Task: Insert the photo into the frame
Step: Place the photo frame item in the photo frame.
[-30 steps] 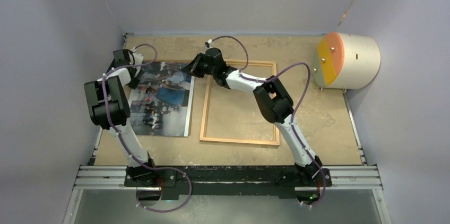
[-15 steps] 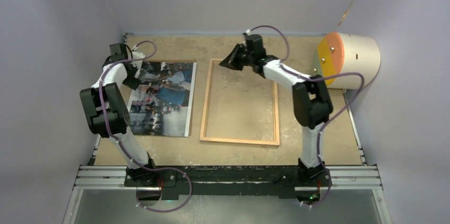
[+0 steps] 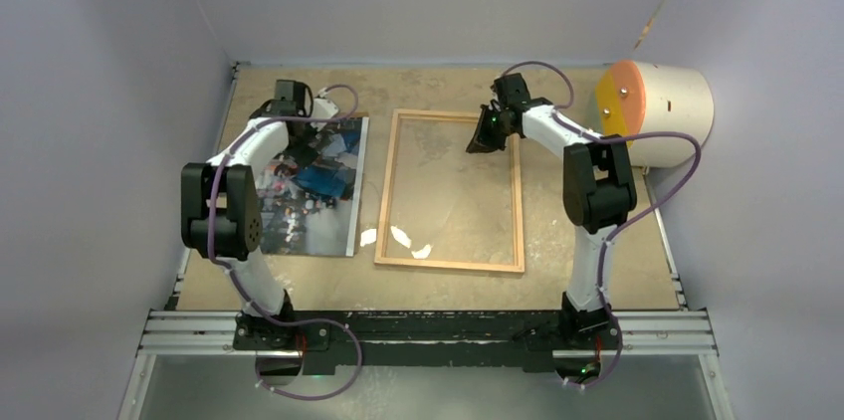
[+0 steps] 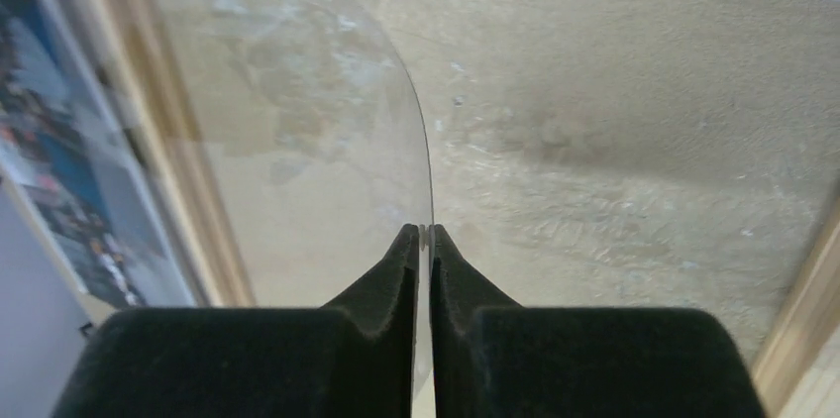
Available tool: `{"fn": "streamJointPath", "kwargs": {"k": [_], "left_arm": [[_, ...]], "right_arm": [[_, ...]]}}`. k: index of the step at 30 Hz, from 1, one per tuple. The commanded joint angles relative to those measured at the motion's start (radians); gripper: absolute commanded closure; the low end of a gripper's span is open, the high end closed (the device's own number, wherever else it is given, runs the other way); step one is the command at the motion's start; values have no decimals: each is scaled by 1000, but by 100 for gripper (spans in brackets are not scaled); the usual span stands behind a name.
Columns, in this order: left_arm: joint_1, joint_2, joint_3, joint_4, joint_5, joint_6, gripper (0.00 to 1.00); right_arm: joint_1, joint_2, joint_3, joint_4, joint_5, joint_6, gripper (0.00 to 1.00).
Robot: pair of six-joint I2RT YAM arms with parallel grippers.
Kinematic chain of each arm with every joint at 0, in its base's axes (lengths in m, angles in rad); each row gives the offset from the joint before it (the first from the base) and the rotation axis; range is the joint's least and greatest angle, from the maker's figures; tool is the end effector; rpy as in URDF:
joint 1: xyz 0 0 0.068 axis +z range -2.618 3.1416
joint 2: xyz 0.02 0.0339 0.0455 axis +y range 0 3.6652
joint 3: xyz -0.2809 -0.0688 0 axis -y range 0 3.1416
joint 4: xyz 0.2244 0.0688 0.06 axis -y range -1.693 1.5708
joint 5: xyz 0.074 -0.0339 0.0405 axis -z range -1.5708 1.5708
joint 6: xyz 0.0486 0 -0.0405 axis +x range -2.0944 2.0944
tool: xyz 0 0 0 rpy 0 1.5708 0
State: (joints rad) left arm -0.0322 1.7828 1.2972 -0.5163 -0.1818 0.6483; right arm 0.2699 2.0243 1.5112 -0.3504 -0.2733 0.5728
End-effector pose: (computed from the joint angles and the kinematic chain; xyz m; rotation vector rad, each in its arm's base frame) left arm 0.3713 -0.0032 0.2338 0.8074 2.4895 0.4592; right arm 0.4269 0.1317 0.2163 0.2534 2.5068 0.6957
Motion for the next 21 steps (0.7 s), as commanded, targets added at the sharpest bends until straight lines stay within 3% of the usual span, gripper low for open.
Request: {"fn": "streamJointPath", "kwargs": {"k": [1, 3, 5, 8, 14, 21], "left_arm": [[-63, 38, -27, 61, -45, -26, 0], [-75, 83, -11, 65, -57, -37, 0], [-84, 106, -4, 70, -63, -44, 0], [-93, 106, -15, 83, -61, -45, 0], [-95, 94, -32, 88, -60, -37, 0], [-99, 95, -36, 84, -49, -52, 0]], "right_arm": [[-13, 15, 64, -112, 44, -66, 81], [-15, 6, 47, -98, 46, -47, 55], [-17, -15, 20, -80, 49, -23, 37], [-21, -64, -18, -64, 51, -1, 20], [-15, -192, -227, 62, -45, 59, 5], [62, -384, -606, 289, -142, 253, 2]]}}
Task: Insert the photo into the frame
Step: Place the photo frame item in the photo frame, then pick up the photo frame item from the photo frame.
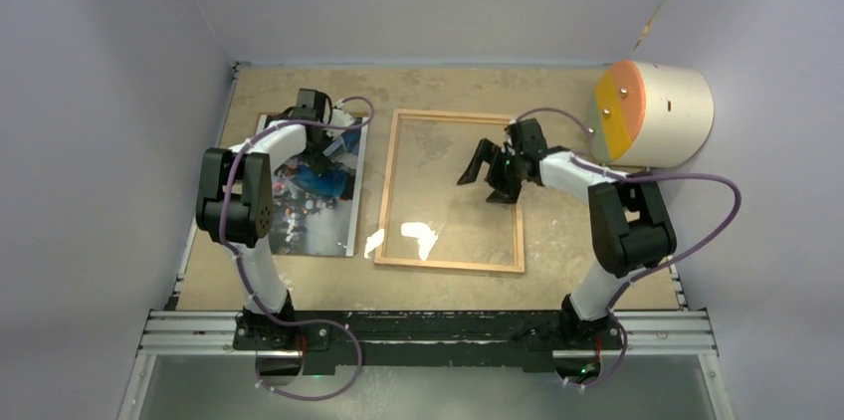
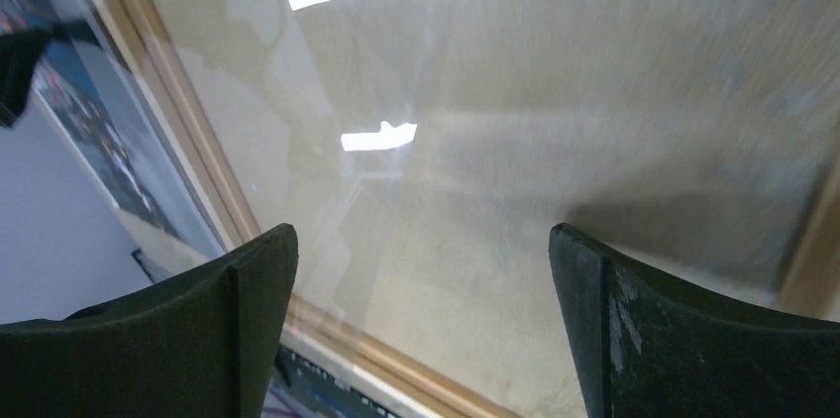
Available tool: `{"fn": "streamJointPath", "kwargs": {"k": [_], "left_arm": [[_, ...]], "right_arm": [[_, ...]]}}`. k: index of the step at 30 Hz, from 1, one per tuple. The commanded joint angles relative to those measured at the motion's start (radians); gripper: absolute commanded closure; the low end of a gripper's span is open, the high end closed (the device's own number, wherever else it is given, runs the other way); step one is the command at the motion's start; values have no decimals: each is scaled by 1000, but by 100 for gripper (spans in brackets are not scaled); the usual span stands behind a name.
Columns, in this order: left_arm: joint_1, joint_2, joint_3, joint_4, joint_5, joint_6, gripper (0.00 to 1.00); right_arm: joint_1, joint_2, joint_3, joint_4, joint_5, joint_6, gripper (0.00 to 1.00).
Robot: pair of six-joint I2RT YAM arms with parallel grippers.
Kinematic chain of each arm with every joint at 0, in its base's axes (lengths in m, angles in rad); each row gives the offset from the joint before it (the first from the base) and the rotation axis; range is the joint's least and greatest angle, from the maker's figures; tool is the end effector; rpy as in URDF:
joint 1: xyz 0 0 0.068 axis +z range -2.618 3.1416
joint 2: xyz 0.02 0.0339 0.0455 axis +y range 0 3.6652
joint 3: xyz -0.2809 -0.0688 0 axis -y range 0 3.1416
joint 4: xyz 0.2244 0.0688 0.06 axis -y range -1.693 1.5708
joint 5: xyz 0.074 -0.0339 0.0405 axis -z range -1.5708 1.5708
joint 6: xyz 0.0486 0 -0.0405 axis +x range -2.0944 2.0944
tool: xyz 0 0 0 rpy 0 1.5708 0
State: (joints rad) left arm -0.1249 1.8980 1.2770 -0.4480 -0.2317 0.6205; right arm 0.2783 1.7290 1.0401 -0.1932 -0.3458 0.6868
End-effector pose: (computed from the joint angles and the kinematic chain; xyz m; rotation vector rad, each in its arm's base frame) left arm 0.3844 -0.0370 0.1914 0.8991 2.5186 0.4696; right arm 0.3337 0.1125 0.2021 0.3630 2.5446 0.8238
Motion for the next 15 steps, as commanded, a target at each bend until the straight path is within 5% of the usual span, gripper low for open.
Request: {"fn": "streamJointPath", "kwargs": {"k": [1, 5, 9, 15], "left_arm": [[-7, -21, -19, 15, 2, -26, 0], [-10, -21, -37, 20, 1, -25, 0], [-13, -22, -45, 22, -1, -26, 0], [-19, -15, -43, 22, -6, -21, 0]], "right_arm": [[76, -105, -161, 148, -59, 165, 2], [152, -137, -277, 306, -48, 322, 4], [184, -123, -386, 491, -31, 471, 17], [253, -117, -449, 642, 66, 531, 24]]}}
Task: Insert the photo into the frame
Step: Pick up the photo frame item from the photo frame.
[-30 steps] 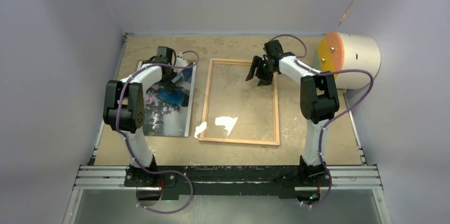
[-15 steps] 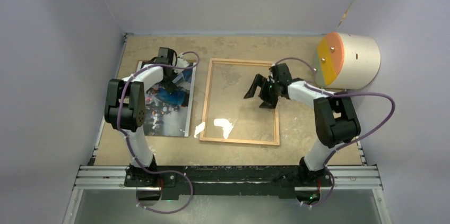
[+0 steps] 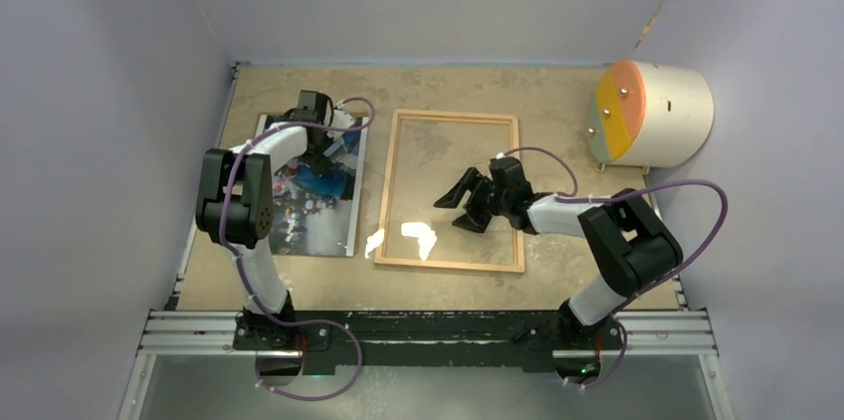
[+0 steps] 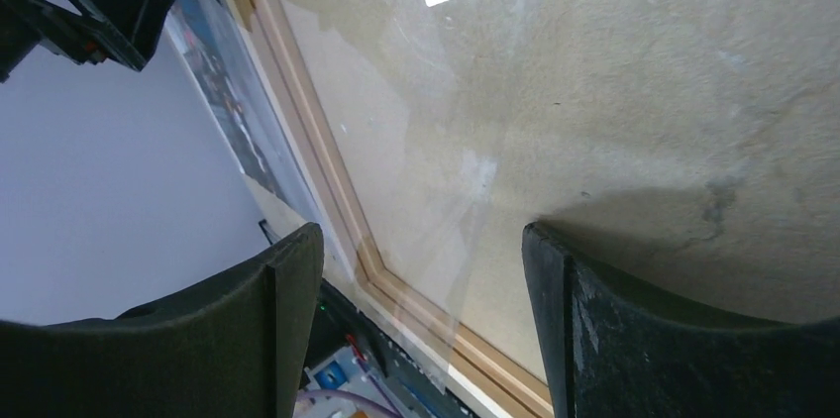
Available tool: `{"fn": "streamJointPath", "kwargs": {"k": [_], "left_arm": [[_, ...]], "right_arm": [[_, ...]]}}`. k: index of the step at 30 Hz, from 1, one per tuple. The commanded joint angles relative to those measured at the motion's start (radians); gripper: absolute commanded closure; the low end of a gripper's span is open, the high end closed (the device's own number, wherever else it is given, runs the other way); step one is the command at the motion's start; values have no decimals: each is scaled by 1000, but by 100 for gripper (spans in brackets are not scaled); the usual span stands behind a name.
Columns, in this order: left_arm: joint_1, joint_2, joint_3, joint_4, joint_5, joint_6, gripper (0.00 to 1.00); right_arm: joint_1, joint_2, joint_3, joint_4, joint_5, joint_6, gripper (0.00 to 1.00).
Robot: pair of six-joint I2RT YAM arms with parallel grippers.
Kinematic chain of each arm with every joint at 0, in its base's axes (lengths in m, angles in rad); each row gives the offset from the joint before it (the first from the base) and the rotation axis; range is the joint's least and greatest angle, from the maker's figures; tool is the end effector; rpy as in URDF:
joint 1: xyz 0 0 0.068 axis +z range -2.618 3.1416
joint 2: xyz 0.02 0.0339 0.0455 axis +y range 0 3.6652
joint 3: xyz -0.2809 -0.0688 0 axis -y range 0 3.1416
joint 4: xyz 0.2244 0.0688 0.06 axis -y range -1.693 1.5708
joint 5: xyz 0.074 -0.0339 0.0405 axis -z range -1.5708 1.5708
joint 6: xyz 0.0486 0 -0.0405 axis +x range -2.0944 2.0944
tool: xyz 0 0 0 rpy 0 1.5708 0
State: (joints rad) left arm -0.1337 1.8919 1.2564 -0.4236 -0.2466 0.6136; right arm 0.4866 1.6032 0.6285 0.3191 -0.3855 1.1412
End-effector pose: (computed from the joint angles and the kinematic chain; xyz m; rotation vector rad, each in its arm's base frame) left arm 0.3823 -0.0395 0.1895 0.8912 2.5093 0.4858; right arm 0.2558 0.1560 0.1697 0.5757 2.4425 1.2290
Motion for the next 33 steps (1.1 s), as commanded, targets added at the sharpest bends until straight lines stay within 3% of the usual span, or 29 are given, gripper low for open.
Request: {"fn": "streamJointPath", "kwargs": {"k": [1, 11, 16, 28, 30, 33], "left_arm": [[-12, -9, -22, -3, 10, -14, 0], [-21, -3, -24, -13, 11, -6, 0], [-26, 5, -41, -1, -4, 13, 0], [-33, 0, -38, -27, 13, 26, 0], [-33, 1, -38, -29, 15, 28, 0], [-33, 1, -40, -29, 17, 30, 0]], "right_arm": [[58, 11, -49, 161, 121, 86, 24], [142, 141, -208, 704, 214, 275, 24], [161, 219, -275, 1031, 266, 356, 39], [175, 300, -188, 1185, 292, 345, 48], [175, 313, -163, 1176, 283, 339, 56], [175, 333, -144, 1185, 280, 341, 75]]}}
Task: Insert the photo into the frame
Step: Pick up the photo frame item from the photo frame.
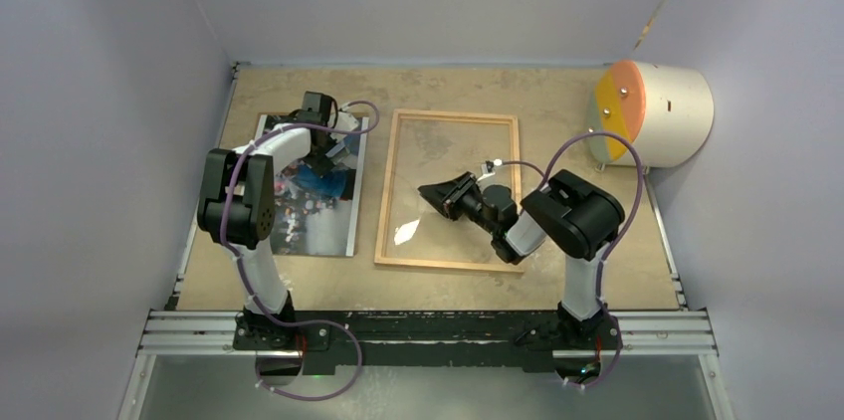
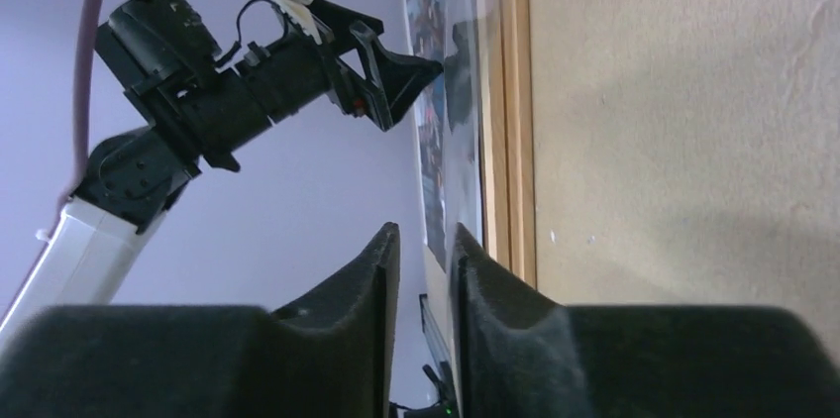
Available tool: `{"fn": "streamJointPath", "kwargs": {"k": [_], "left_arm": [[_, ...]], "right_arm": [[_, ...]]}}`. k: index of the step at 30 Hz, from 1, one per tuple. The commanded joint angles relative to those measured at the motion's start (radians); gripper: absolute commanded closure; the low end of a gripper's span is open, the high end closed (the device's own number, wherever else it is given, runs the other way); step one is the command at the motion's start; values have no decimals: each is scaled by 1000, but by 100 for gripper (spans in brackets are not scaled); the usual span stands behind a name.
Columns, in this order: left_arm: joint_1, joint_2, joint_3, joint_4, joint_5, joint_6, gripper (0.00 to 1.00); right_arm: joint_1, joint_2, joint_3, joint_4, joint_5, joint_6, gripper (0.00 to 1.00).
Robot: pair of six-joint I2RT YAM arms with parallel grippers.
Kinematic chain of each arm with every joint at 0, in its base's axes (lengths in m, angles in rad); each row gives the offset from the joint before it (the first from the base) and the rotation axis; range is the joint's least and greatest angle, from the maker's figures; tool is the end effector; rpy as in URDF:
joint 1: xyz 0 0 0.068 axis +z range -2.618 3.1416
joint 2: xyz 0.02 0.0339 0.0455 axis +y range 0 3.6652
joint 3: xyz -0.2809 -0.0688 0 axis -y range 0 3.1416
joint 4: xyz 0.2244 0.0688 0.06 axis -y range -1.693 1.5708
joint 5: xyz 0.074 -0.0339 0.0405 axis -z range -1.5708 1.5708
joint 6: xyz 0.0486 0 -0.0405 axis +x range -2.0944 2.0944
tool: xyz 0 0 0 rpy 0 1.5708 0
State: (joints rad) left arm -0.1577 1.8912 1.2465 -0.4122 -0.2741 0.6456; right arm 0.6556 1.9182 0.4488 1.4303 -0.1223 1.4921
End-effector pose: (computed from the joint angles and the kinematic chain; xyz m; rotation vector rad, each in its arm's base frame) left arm 0.3806 -0.0472 0.1880 0.9514 2.4865 0.5249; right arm 0.2502 0.1999 0.1557 0.6759 1.7988 1.6775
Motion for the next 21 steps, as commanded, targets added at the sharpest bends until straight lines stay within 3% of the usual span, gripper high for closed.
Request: {"fn": "streamJointPath", "kwargs": {"k": [1, 5, 7, 13, 18, 21], "left_arm": [[-9, 2, -30, -40, 44, -3, 0], [-9, -4, -25, -43, 31, 5, 0], [-9, -16, -12, -38, 9, 16, 0], [-4, -53, 99, -70, -19, 13, 0], [-35, -50, 216, -164, 63, -46, 0], [-96, -40, 232, -178, 98, -78, 0]], "right_arm": [[6, 22, 37, 72, 10, -10, 81], [-22, -28, 45, -27, -58, -40, 100], [-64, -97, 61, -171, -124, -97, 100], [-251, -319, 232, -863, -382, -441, 100], [-328, -329, 564, -1563, -433, -873, 100], [-353, -322, 654, -1785, -377, -991, 100]]}}
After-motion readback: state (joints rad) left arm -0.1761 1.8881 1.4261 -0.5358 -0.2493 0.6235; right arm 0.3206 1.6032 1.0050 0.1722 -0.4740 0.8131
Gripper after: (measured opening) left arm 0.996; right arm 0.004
